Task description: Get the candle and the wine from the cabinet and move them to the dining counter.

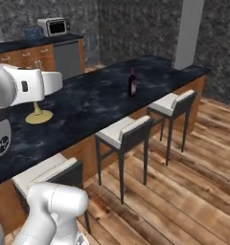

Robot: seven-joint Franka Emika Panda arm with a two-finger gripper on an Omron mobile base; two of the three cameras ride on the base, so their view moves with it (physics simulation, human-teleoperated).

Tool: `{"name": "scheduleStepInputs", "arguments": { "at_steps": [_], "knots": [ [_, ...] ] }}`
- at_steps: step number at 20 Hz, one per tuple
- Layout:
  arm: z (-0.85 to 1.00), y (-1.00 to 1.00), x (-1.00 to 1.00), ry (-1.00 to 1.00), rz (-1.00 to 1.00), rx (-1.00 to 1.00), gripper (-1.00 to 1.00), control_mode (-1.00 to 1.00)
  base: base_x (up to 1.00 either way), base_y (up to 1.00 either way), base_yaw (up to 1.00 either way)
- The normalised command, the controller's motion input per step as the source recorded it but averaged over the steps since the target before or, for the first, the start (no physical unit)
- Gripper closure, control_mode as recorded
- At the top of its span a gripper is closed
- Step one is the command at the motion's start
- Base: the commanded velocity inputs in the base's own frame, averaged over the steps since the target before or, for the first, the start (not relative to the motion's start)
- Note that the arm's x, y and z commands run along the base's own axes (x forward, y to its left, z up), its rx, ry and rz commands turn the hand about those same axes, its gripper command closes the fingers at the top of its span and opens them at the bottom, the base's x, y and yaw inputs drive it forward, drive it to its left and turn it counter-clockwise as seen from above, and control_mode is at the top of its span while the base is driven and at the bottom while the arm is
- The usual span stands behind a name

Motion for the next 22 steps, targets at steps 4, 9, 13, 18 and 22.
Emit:
{"name": "scheduleStepInputs", "arguments": {
  "at_steps": [4,9,13,18,22],
  "knots": [
    [0.00,0.00,0.00,0.00,0.00,0.00,1.00,1.00,0.21,-0.79,0.43],
    [0.00,0.00,0.00,0.00,0.00,0.00,1.00,1.00,0.18,-0.64,0.69],
    [0.00,0.00,0.00,0.00,0.00,0.00,1.00,1.00,0.14,-0.54,0.75],
    [0.00,0.00,0.00,0.00,0.00,0.00,1.00,1.00,0.08,-0.48,0.78],
    [0.00,0.00,0.00,0.00,0.00,0.00,1.00,1.00,0.09,-0.48,0.77]
  ]
}}
